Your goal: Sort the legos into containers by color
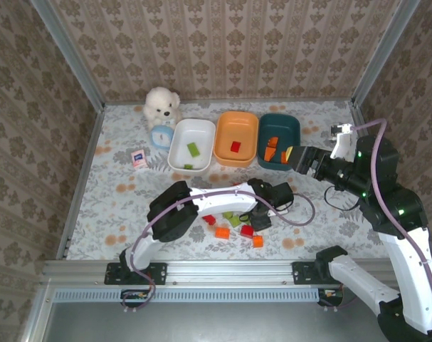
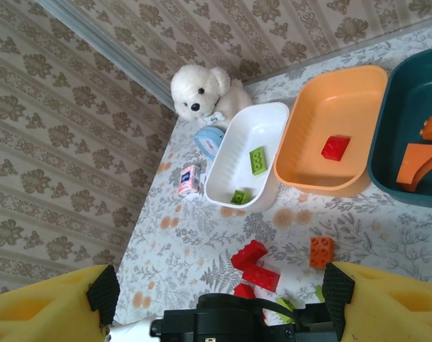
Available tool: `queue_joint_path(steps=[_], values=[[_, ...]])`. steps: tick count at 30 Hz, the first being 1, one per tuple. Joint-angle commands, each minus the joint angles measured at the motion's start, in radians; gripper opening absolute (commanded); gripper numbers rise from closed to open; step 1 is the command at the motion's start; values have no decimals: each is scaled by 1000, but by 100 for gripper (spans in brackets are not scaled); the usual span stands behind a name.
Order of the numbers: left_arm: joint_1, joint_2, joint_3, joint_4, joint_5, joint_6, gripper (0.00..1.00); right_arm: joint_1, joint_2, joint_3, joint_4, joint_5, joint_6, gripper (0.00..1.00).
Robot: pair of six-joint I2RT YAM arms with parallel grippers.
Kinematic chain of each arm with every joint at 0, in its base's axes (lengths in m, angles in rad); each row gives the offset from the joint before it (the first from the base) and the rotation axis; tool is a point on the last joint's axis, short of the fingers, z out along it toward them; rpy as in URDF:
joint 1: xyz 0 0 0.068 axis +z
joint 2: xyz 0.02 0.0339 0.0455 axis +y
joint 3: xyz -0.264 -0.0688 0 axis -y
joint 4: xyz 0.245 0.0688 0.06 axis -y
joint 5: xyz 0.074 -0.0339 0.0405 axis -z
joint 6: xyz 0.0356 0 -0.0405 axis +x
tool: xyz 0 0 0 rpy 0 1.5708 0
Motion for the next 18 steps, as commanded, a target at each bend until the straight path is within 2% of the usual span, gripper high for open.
queue_joint_path(steps=[1,4,11,18], values=[[-11,19,-12,-1,11,13,52,-4,0,15,-13,-15,21,79],[-13,17,-17,1,1,6,51,-3,3,12,-13,-15,23,79],[-13,-6,-12,21,-14,-2,33,-4,1,8,-11,-9,22,78],[21,-54,38,-4,-34,-75,30,-4,5,26,5,-13,20,78]])
